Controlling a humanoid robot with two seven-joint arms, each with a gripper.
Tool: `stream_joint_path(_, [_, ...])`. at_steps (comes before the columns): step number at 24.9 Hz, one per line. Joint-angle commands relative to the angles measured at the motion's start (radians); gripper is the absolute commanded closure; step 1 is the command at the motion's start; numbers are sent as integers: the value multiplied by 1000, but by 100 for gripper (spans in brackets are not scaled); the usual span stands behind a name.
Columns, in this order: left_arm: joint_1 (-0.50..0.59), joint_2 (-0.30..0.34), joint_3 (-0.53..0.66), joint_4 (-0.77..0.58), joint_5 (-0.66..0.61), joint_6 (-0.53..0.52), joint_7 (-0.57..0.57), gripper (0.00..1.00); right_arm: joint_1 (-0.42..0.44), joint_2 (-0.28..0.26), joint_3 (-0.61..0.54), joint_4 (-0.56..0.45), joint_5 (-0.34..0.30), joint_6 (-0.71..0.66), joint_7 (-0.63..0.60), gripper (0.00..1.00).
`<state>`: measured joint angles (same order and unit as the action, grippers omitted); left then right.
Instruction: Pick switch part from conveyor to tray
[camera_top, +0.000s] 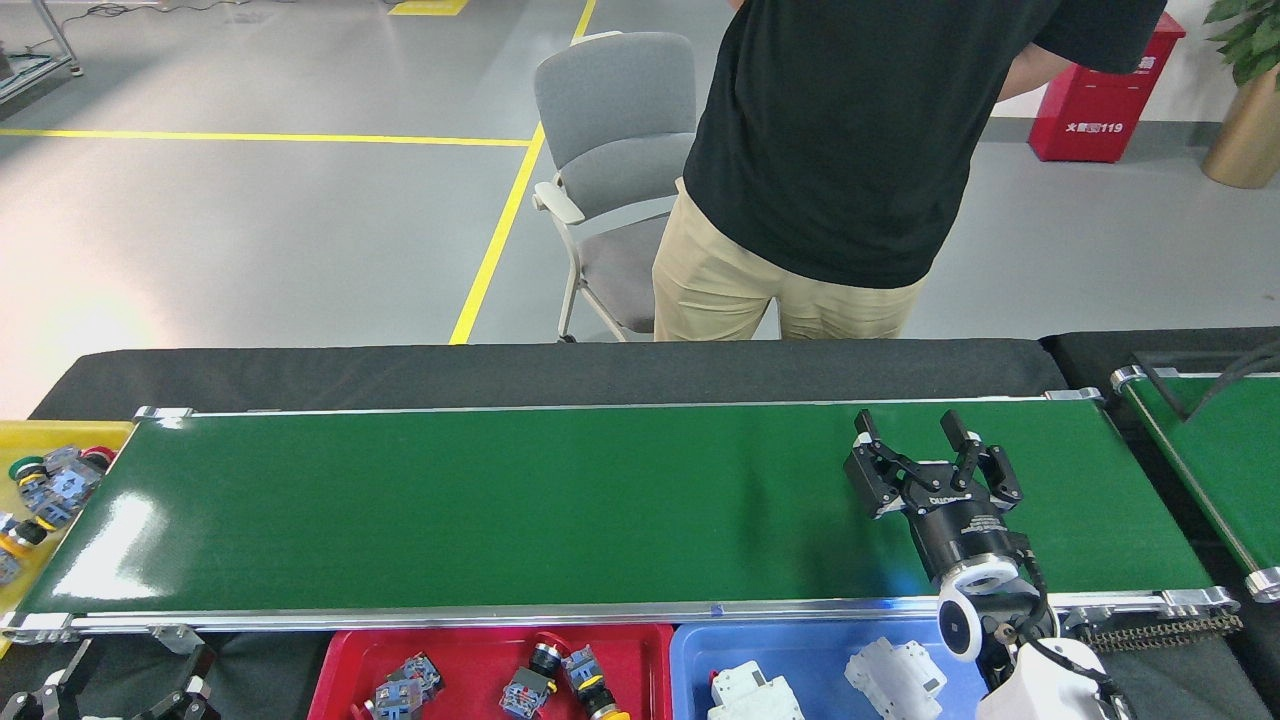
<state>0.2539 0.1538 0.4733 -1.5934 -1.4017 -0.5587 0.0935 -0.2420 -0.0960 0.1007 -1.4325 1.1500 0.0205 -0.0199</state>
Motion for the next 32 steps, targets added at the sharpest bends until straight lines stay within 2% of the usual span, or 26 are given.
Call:
stream_joint_path(1, [-9, 12, -2, 1, 0, 2, -1, 0, -8, -7, -1, -20, -3, 15, 0, 1])
stream_joint_path(5, [-7, 13, -2, 6, 1, 2, -1, 0, -6, -5, -1, -25, -3, 19, 3, 1])
stream_joint_path(8, [-9, 15, -1, 4, 1, 2, -1, 0, 18, -7, -1, -66, -3, 22, 14, 1])
stream_joint_path(12, [-7, 18, -1, 9, 1, 3, -1, 0, 159, -5, -1, -220, -3, 27, 51, 1])
stream_joint_path(19, [-7, 18, -2, 12, 1, 3, -1, 0, 336, -30, -1, -332, 7, 119, 52, 1])
stream_joint_path(24, [-4, 18, -1, 10, 1, 5, -1, 0, 409, -34, -4, -339, 11, 121, 47, 1])
stream_joint_path(32, [5, 13, 24, 10, 4, 5, -1, 0, 437, -37, -6, -339, 13, 119, 46, 1])
